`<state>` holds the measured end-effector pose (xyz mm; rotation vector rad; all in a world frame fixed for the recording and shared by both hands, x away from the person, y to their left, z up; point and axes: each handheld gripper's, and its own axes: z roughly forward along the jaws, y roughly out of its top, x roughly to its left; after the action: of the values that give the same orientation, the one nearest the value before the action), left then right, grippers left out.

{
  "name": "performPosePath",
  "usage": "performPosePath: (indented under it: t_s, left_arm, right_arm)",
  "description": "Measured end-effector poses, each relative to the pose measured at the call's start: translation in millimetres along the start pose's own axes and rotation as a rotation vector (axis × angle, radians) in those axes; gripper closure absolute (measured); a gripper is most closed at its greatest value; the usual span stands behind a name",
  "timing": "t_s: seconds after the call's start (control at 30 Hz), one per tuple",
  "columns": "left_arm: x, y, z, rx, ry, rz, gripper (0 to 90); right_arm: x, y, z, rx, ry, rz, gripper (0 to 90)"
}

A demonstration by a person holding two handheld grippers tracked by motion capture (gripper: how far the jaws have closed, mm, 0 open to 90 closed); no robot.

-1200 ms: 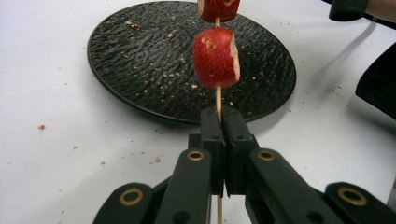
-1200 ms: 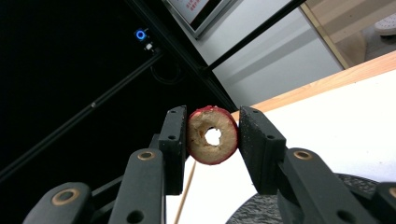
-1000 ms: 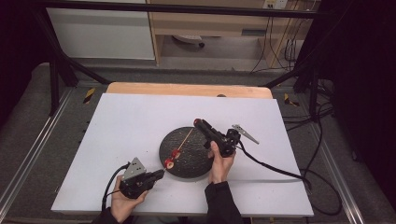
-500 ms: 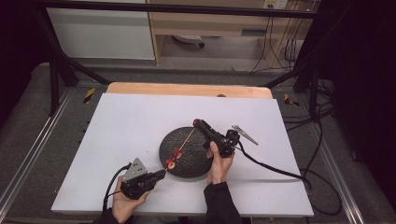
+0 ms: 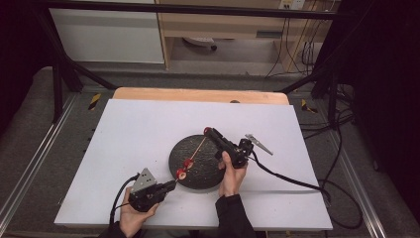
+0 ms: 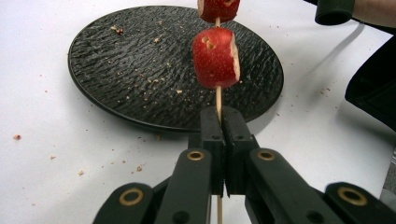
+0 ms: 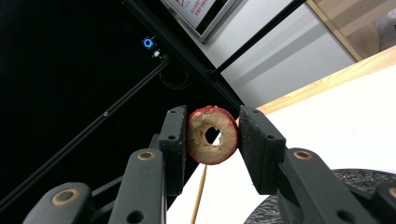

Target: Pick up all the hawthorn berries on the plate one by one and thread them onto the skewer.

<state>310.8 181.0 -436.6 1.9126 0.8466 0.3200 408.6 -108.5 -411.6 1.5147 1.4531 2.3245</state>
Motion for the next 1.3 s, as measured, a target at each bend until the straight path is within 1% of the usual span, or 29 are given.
performPosePath:
  t_s: [0.2, 0.37, 0.5, 0.57, 0.7, 0.83, 1.0, 1.3]
  left_arm:
    - [-3.7, 1.1, 3.2, -0.017, 0.008, -0.012, 88.4]
    - [-5.4, 2.5, 7.0, -0.025, 0.019, -0.031, 88.4]
    - [-7.2, 6.4, 11.4, -0.037, 0.016, -0.046, 88.4]
    - [-8.5, 9.1, 14.6, -0.035, 0.012, -0.058, 88.4]
    - [-11.3, 13.1, 19.8, -0.038, 0.016, -0.061, 88.5]
    - [-10.6, 16.6, 21.5, -0.043, 0.016, -0.072, 88.4]
    - [-11.1, 19.2, 23.1, -0.046, 0.018, -0.073, 88.5]
    - [-7.7, 25.1, 24.5, -0.044, 0.020, -0.071, 88.5]
  right_arm:
    - [-0.3, -2.5, 0.0, 0.001, 0.005, 0.009, 63.6]
    - [-1.8, -5.0, 0.9, 0.002, 0.002, 0.008, 63.7]
    - [-1.2, -3.8, 0.4, 0.003, 0.003, 0.005, 63.7]
    - [-0.8, -3.7, -0.2, -0.001, 0.001, 0.003, 63.7]
    - [-0.3, -2.7, -0.7, 0.004, 0.000, -0.002, 63.7]
    - [0.1, -1.7, -1.1, 0.002, 0.001, -0.006, 63.7]
    - [-0.1, -1.9, -0.8, 0.011, 0.003, -0.005, 63.8]
    - [-1.6, -4.8, 0.1, 0.032, -0.001, -0.013, 63.9]
